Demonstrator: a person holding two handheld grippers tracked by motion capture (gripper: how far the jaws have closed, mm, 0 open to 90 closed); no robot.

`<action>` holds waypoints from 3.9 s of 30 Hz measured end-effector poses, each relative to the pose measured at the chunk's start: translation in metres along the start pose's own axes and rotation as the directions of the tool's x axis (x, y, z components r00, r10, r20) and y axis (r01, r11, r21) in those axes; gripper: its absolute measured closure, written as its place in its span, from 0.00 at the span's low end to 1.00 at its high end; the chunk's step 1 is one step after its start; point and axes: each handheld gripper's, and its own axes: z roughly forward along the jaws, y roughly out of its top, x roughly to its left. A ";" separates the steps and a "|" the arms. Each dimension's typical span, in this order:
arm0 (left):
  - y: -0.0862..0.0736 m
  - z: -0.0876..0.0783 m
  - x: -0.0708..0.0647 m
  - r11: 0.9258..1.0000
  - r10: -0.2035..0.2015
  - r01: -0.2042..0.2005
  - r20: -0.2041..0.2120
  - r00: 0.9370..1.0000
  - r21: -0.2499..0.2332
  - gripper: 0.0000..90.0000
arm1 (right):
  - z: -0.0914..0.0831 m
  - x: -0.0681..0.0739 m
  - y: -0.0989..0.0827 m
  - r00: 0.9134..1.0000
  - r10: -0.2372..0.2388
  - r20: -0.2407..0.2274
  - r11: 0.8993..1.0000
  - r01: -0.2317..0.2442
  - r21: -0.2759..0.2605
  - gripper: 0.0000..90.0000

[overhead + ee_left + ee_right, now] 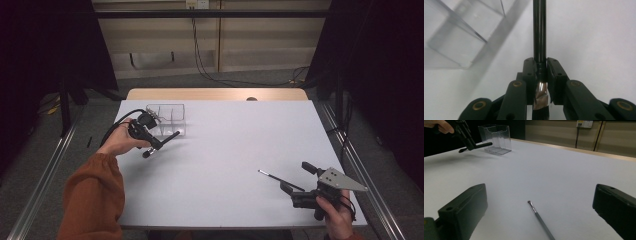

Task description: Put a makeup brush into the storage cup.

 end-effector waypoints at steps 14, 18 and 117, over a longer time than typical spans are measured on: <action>-0.021 -0.002 -0.013 0.984 -0.037 0.038 0.009 0.999 -0.176 0.87 | 0.000 -0.001 0.000 1.000 0.004 0.003 1.000 -0.004 -0.001 0.00; -0.025 -0.002 -0.017 0.962 -0.075 0.074 0.007 0.997 -0.263 0.87 | 0.000 0.000 0.000 1.000 0.000 0.002 1.000 0.000 -0.002 0.00; -0.025 -0.001 -0.166 0.797 0.100 0.000 0.132 0.986 -0.603 0.87 | 0.037 0.025 0.028 0.974 -0.067 -0.214 0.998 0.067 -0.005 0.00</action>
